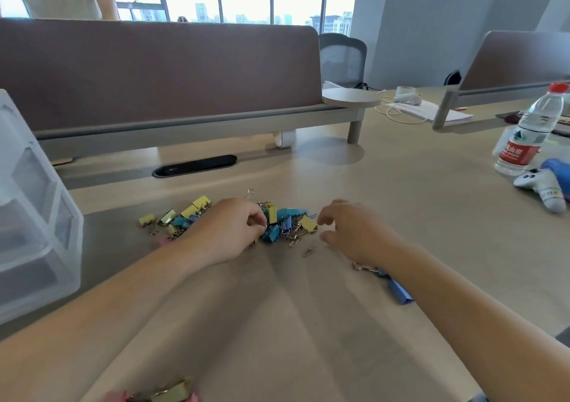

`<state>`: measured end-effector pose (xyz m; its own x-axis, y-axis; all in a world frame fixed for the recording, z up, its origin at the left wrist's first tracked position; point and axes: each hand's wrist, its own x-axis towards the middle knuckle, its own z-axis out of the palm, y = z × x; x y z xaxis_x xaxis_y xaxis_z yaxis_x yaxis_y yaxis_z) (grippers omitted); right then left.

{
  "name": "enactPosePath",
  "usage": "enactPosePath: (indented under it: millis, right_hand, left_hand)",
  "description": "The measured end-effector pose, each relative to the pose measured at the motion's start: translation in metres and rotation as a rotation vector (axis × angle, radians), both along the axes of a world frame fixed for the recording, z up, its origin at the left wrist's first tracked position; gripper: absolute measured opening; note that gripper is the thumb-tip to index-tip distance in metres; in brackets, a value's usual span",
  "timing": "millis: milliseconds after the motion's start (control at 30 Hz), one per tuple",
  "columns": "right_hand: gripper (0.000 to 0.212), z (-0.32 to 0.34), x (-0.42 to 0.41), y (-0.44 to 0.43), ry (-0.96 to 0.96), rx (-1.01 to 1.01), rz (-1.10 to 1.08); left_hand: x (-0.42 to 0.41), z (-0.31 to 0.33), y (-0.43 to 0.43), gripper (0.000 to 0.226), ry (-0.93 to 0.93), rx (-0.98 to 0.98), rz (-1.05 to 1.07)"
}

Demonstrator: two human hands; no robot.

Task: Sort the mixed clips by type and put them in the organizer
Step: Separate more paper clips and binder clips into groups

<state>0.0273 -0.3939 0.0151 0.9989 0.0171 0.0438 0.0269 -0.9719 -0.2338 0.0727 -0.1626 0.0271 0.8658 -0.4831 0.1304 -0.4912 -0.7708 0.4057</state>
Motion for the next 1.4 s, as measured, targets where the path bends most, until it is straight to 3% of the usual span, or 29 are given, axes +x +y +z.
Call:
enactPosePath:
  millis: [267,500,900,1100,1300,1400]
  right_hand:
    - [0.050,0.001,0.031,0.017,0.109,-0.041,0.054]
    - [0.043,0.003,0.037,0.022,0.136,-0.159,0.079]
    - [0.032,0.007,0.029,0.013,0.115,-0.158,0.043]
    - [0.033,0.012,0.017,-0.004,0.122,-0.153,-0.021]
    - [0.027,0.012,0.005,-0.026,0.132,-0.162,-0.103]
    - [0.024,0.010,0.002,-0.028,0.155,-0.154,-0.132]
  left_hand:
    - [0.018,0.002,-0.011,0.023,-0.151,0.269,-0.177]
    - [0.023,0.001,-0.021,0.040,-0.193,0.473,-0.232]
    - [0.025,-0.007,-0.026,0.030,-0.244,0.512,-0.233]
    - [0.027,-0.009,-0.024,0.025,-0.206,0.433,-0.245]
    - [0.013,0.006,-0.020,0.030,0.021,0.025,-0.154]
    - [0.011,0.013,-0.029,0.027,0.108,-0.072,-0.127]
